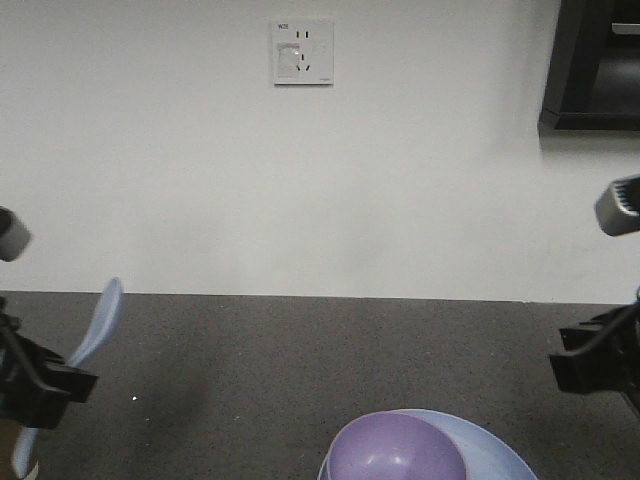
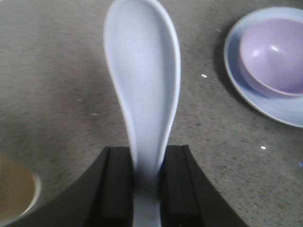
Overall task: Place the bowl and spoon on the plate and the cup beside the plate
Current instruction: 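Lower the white spoon into the bowl and release with the left gripper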
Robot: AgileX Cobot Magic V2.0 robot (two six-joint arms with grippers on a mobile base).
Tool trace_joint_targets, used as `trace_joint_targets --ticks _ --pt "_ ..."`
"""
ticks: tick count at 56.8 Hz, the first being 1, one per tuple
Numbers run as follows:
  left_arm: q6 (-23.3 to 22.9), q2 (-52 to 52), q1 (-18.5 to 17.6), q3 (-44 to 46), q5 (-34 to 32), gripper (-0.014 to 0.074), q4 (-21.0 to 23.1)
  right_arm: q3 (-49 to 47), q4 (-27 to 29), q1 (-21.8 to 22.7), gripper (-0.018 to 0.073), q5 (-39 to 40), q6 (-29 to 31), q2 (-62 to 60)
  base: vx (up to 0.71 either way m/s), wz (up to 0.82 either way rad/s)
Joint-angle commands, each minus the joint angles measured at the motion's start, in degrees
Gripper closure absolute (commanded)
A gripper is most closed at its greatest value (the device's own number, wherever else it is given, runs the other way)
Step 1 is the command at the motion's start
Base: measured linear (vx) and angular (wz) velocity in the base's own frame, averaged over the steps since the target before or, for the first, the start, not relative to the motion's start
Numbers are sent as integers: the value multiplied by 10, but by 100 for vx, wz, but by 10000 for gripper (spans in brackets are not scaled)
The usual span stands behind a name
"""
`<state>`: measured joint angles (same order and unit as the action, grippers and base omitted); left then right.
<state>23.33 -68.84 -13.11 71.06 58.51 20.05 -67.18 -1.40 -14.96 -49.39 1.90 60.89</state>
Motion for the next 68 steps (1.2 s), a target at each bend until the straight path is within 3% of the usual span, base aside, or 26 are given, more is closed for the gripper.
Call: trace_joint_targets --ticks 1,13,29,40,50,59,67,68 --pt "19 -36 -32 55 -16 596 35 21 -9 0 572 50 1 -47 0 0" --pt "17 -155 -117 181 41 596 19 93 -8 0 571 61 -8 -107 0 0" --pt "10 -299 -212 295 96 596 18 106 -9 0 571 57 -9 -136 0 0" --pt "-25 -370 -245 342 98 595 18 106 -9 0 568 47 -9 -136 0 0" --pt "-41 -409 -251 362 99 558 18 106 -9 0 568 43 -9 -136 0 0" --pt "-42 -415 -254 362 99 430 20 106 -9 0 568 38 -9 -136 0 0" --pt "-42 -415 -262 362 95 244 20 106 -9 0 568 37 -9 -136 0 0" --pt "-41 -415 -266 362 94 95 14 106 -9 0 568 37 -9 -136 0 0"
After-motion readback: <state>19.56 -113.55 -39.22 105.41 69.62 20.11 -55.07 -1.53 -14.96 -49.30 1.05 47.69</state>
